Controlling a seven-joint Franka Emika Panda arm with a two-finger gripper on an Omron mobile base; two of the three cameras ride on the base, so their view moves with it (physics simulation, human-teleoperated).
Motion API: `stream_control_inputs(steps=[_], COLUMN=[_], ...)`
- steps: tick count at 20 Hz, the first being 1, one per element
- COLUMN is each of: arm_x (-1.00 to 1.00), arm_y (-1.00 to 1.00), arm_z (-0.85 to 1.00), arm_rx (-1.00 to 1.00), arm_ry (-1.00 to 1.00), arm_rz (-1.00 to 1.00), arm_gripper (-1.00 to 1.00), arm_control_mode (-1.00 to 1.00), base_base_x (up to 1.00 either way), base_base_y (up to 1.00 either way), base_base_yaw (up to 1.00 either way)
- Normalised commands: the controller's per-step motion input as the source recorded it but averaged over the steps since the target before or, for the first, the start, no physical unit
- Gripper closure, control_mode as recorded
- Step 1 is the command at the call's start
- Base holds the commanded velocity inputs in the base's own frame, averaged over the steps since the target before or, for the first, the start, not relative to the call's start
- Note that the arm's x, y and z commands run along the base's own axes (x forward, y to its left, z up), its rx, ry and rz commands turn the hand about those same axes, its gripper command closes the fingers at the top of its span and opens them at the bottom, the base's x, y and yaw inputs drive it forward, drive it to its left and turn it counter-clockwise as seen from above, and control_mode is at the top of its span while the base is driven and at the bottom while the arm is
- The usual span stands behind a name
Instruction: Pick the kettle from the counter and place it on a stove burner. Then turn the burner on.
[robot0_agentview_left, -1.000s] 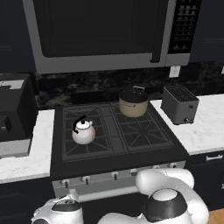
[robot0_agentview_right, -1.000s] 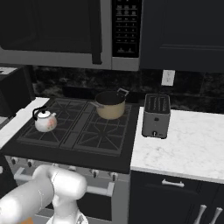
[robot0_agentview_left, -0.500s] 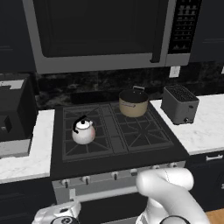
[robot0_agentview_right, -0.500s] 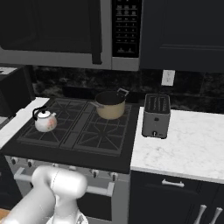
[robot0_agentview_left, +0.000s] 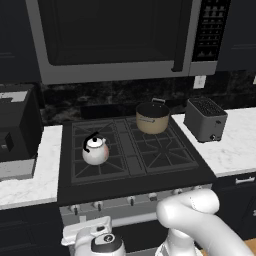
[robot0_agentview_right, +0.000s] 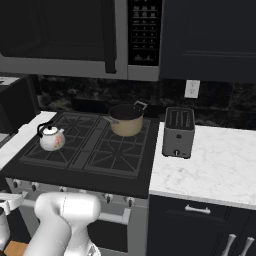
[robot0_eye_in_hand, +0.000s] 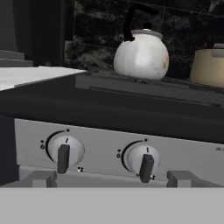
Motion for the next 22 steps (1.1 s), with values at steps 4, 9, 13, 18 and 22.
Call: stream_control_inputs(steps=[4,9,13,18,22], arm_x=[0.16,0.14,0.03,0.0,0.06], arm_y=[0.12,0.29,0.34,0.24,0.07], arm_z=[0.0,-0.02,0.0,0.0,-0.1], arm_rx=[0.0,0.02,0.01,0.0,0.0], arm_ry=[-0.05,-0.1,-0.17,-0.09,-0.01], arm_rz=[0.0,0.0,0.0,0.0,0.0], arm_gripper=[-1.0,-1.0,-1.0,-1.0,-1.0], arm_control_mode=[-1.0,-1.0,-1.0,-1.0,-1.0], base_base_x=[0.0,0.0,0.0,0.0,0.0], base_base_y=[0.0,0.0,0.0,0.0,0.0], base_base_yaw=[0.0,0.0,0.0,0.0,0.0])
